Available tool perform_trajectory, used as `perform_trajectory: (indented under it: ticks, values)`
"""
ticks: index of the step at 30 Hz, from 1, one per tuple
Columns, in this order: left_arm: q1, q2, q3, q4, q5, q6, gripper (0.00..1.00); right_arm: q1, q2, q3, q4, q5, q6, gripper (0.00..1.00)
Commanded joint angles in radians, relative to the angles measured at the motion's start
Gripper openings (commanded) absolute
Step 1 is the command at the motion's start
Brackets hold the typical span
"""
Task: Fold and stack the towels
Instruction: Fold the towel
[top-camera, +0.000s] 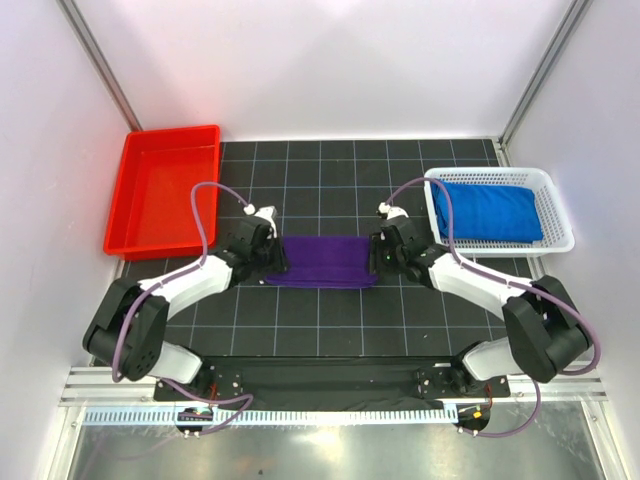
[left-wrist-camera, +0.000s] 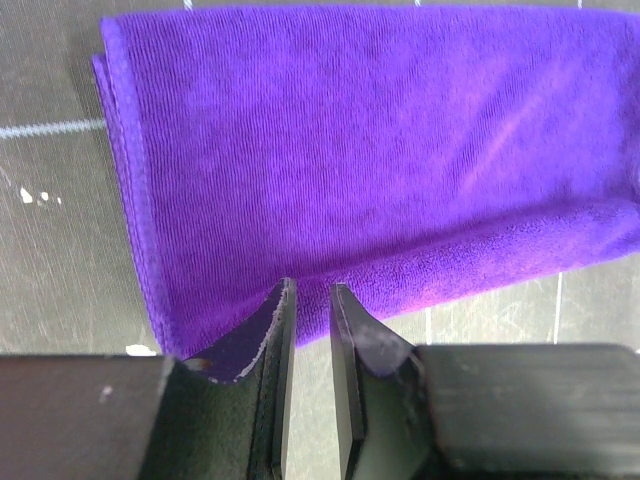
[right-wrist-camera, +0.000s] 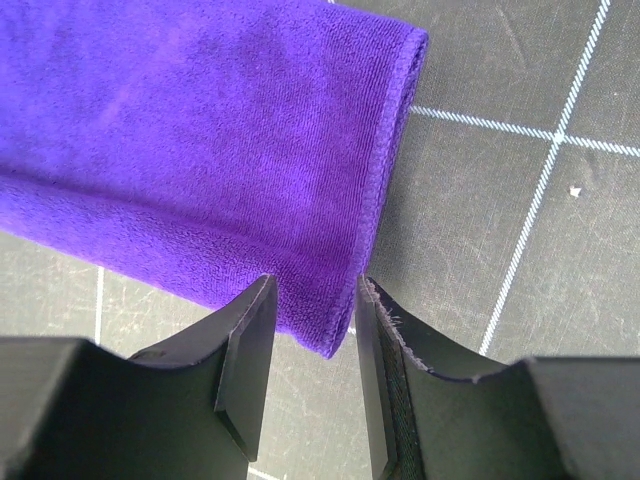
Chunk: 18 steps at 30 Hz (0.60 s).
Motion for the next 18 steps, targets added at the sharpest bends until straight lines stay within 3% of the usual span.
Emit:
perform_trajectory:
  ticks: [1, 9, 18]
  values:
    - [-0.011, -0.056, -0.027, -0.014, -0.007, 0.0, 0.24, 0.008, -0.051, -0.018, 0.01, -0.004, 0.008, 0.44]
    - [-0.017, -0.083, -0.033, -0.041, -0.019, -0.003, 0.24, 0.025, -0.088, 0.003, -0.027, 0.005, 0.009, 0.44]
    - [-0.019, -0.057, -0.057, -0.054, -0.082, -0.022, 0.23, 0.042, -0.012, 0.02, -0.036, 0.015, 0.012, 0.44]
